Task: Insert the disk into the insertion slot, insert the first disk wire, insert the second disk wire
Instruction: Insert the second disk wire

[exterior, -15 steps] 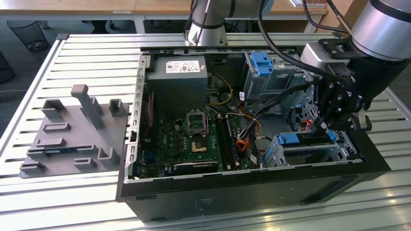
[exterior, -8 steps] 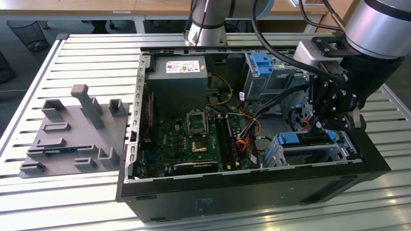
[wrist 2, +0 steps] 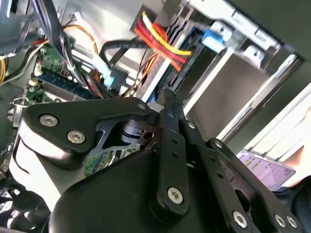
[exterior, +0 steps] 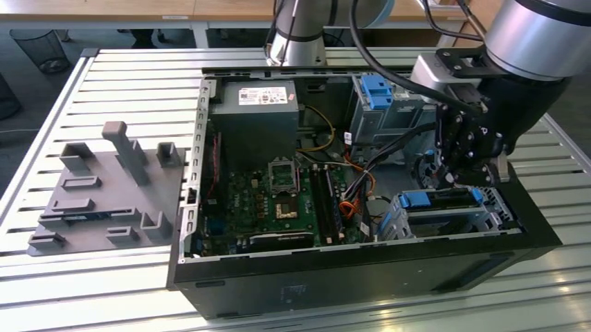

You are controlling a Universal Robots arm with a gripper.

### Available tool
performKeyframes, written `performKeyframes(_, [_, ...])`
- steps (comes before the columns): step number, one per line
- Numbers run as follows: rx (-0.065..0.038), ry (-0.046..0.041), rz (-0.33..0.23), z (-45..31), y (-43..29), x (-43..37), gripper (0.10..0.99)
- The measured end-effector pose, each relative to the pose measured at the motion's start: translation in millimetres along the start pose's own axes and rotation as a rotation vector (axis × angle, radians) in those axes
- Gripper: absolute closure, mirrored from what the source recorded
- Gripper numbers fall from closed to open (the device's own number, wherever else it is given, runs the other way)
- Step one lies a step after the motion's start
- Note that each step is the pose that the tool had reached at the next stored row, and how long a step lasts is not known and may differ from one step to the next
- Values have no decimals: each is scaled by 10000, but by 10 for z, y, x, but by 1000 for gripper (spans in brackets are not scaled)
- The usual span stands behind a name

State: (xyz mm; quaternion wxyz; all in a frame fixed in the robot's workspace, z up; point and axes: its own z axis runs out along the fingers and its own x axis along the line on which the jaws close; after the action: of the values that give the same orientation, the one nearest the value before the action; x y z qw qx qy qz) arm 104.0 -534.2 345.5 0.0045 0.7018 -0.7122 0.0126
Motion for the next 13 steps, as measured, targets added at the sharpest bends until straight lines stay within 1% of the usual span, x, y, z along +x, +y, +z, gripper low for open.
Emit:
performKeyframes(1, [0, -1, 1, 0, 21, 0, 980])
performKeyframes(3, [1, -23, 0, -2, 29, 1, 980])
performKeyframes(10, [-1, -80, 0, -91, 64, -7, 980])
performKeyframes(13, [-1, -92, 1, -104, 81, -19, 980])
